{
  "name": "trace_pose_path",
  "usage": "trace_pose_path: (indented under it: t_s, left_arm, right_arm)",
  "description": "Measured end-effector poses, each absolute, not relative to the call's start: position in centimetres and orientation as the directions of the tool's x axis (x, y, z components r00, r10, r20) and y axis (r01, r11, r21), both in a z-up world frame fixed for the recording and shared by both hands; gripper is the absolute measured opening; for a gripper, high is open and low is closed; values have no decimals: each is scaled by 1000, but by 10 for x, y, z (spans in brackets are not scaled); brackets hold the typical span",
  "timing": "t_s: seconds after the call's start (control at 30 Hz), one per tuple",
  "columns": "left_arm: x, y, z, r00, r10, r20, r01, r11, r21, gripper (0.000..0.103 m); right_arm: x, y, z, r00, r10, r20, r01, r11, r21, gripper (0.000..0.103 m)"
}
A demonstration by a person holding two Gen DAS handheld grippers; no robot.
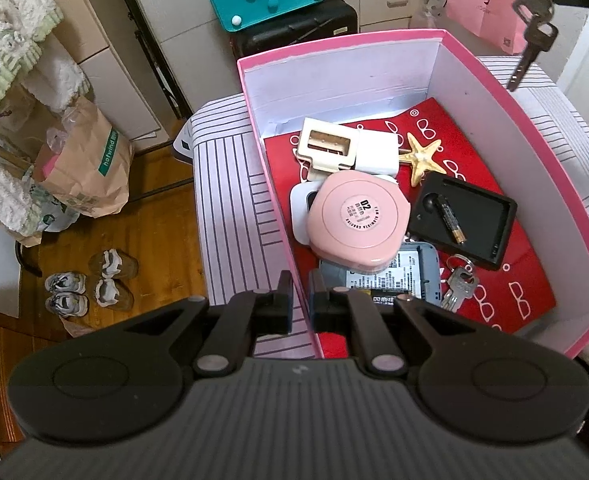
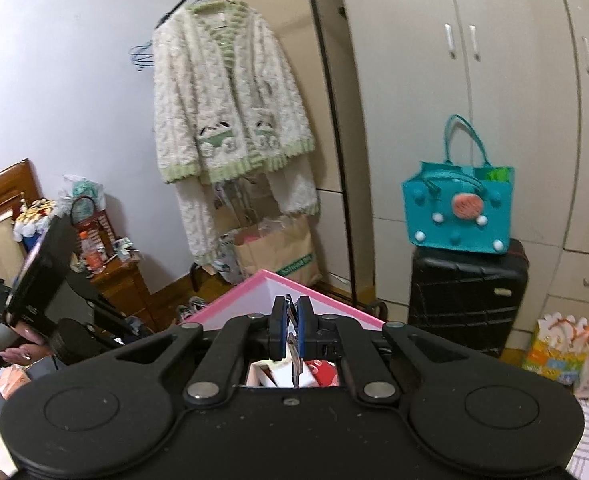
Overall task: Organize rigid objects
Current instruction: 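Lower the silver key into the box and release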
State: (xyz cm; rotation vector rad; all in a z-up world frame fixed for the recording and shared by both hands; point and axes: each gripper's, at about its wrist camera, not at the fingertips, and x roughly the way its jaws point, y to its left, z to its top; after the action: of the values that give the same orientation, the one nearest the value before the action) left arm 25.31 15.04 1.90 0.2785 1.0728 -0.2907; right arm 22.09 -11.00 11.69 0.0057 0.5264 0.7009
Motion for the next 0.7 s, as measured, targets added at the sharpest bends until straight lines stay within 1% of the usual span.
trace_pose_path:
  t_s: [0.47, 0.7]
  left_arm:
    - [265, 150, 17, 438, -96, -894, 346, 936, 69, 7]
    - [266, 145, 14, 462, -69, -884, 334, 937, 102, 7]
  right_arm:
    - [236, -49, 66, 461, 678, -572, -690, 679, 249, 7]
    - [249, -19, 48, 387, 698, -602, -716, 639, 281, 6]
